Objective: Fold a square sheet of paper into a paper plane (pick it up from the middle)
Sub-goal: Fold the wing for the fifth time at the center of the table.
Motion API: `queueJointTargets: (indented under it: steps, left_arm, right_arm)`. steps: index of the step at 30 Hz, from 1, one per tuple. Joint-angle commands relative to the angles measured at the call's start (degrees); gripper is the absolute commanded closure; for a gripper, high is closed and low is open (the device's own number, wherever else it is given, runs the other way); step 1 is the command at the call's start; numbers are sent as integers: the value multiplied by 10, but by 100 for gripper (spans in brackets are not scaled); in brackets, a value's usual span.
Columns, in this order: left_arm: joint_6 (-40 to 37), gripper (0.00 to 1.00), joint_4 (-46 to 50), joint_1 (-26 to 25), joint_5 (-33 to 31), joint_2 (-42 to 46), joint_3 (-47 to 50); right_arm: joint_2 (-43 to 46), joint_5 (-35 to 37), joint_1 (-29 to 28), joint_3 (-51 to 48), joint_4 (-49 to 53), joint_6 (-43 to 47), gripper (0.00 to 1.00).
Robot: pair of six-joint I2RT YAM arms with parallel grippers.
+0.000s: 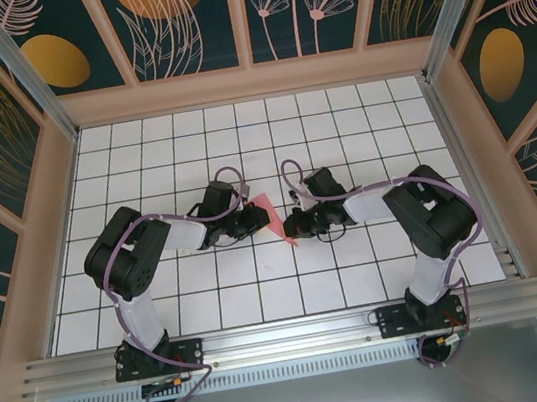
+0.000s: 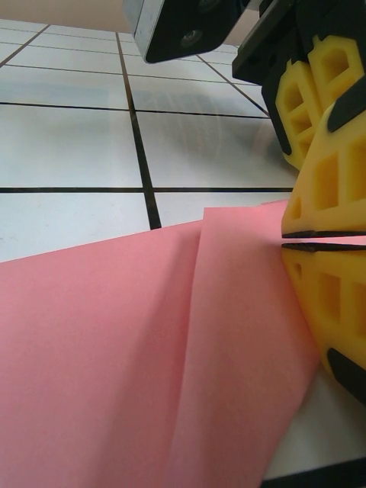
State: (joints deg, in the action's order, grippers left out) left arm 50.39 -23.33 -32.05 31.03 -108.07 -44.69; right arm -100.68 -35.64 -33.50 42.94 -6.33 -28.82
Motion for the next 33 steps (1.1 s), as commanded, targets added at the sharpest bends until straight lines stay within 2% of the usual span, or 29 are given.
queueJointTargets:
  steps: [1, 8, 17, 23, 25, 33]
  left_arm:
    - [-21, 85, 58, -1, -104, -52, 14]
    - [-21, 85, 58, 0, -105, -54, 14]
    - [-20, 85, 59, -1, -106, -53, 14]
    - [-19, 85, 64, -1, -111, -53, 13]
    - [-19, 85, 67, -1, -112, -52, 10]
    - [-24, 85, 93, -1, -120, -57, -5]
  right_arm:
    - [33, -11, 3, -19, 45, 11, 88]
    - [48, -12, 2, -49, 51, 8, 89]
    - [17, 6, 1, -43, 62, 10, 93]
    - [105, 53, 1, -25, 78, 9, 82]
    - [118, 71, -1, -15, 84, 13, 82]
    - [46, 46, -43, 63, 85, 38, 90]
